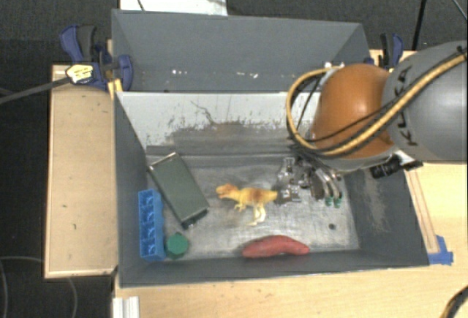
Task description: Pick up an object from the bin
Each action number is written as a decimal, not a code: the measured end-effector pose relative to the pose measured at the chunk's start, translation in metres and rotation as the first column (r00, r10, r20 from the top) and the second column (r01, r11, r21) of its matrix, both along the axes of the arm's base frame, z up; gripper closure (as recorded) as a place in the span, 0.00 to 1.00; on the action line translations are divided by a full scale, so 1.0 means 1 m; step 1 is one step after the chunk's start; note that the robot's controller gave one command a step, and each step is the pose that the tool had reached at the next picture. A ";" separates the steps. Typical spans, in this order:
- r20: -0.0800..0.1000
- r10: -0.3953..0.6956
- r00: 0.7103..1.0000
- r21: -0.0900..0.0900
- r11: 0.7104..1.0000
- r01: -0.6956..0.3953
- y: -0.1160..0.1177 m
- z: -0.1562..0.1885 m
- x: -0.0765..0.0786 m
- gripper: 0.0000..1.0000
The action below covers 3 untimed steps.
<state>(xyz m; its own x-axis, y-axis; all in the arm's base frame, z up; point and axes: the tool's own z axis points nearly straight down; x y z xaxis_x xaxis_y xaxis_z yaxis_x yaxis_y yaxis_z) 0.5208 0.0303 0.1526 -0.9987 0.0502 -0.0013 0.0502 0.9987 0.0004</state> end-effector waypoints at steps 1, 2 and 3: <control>0.000 0.000 1.000 0.000 1.000 0.000 0.000 0.000 0.000 1.00; 0.000 0.000 1.000 0.000 1.000 0.000 0.000 0.001 0.000 1.00; 0.013 0.105 0.994 -0.001 0.994 -0.105 -0.003 0.037 -0.004 1.00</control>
Offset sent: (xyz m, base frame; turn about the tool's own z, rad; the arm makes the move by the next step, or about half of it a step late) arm 0.0063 0.0012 0.0943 -0.0055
